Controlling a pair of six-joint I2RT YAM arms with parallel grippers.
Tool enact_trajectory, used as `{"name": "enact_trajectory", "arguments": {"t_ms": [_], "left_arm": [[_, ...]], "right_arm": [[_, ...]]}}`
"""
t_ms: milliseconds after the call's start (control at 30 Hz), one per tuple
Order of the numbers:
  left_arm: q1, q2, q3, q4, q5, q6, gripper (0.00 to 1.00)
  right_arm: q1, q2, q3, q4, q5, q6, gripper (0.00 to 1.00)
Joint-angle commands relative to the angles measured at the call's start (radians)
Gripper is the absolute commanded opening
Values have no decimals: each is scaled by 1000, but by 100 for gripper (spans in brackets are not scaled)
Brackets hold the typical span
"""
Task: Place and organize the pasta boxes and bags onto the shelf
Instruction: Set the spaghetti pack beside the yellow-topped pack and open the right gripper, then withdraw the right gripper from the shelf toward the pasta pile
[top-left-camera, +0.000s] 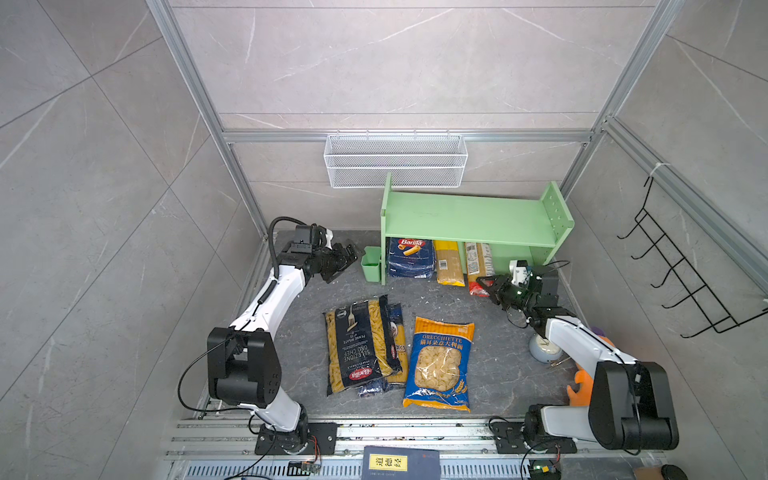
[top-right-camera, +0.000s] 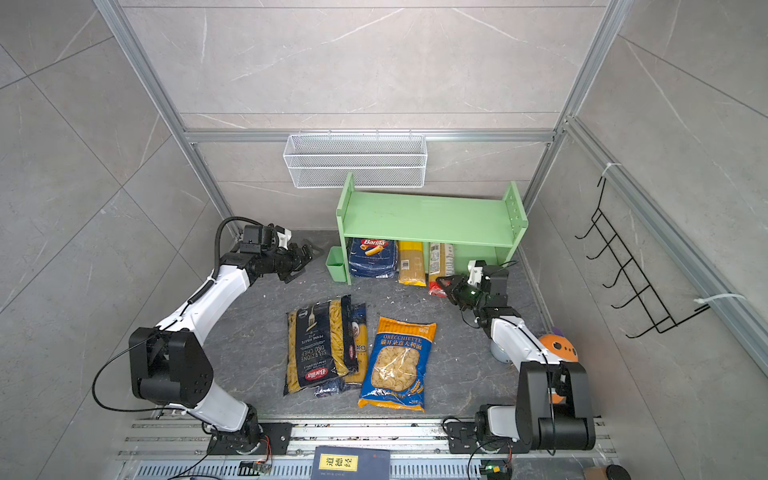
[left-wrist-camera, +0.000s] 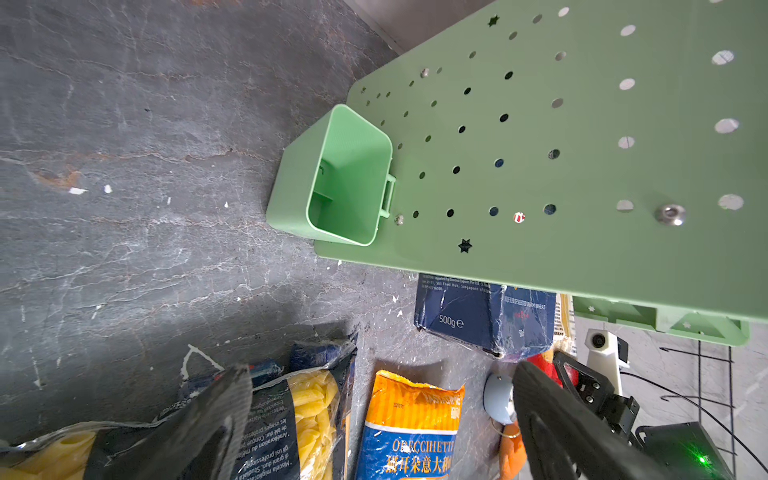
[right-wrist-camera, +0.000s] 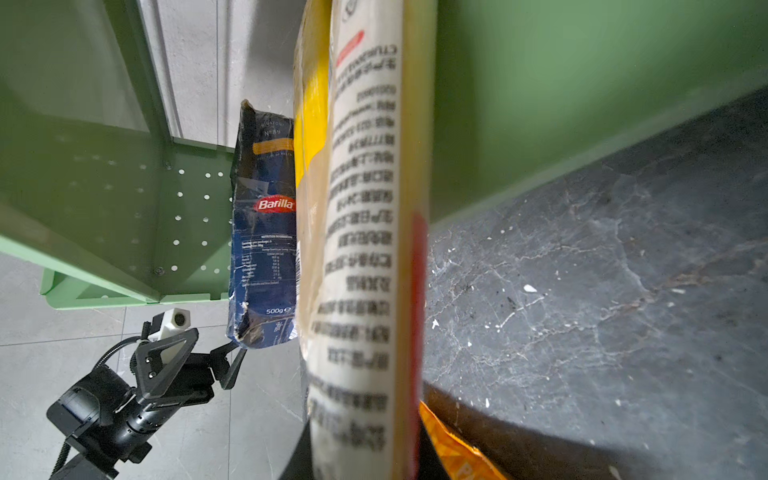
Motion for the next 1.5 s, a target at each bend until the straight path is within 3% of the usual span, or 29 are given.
{"name": "enact_trajectory", "arguments": {"t_ms": [0, 300, 600, 800, 900, 1167, 1467], "left_arm": [[5, -53, -3, 4, -11, -4, 100], [5, -95, -48, 13, -18, -6, 100], [5, -135, -100, 35, -12, -14, 100], [5, -174, -141, 45, -7, -18, 100], [4, -200, -161, 51, -6, -17, 100], [5, -277, -215, 53, -21, -33, 100], [5, -362, -246, 28, -49, -33, 100]], "right_arm": [[-2, 41, -4, 74, -42, -9, 15], [-3, 145, 49, 96, -71, -13, 17], [-3, 183, 66, 63, -78, -33, 28], [-5, 173, 22, 58, -63, -39, 64], [-5, 158, 1, 57, -59, -39, 71], [-15, 46, -22, -50, -57, -84, 79], [-21, -84, -13, -177, -96, -112, 81]]}}
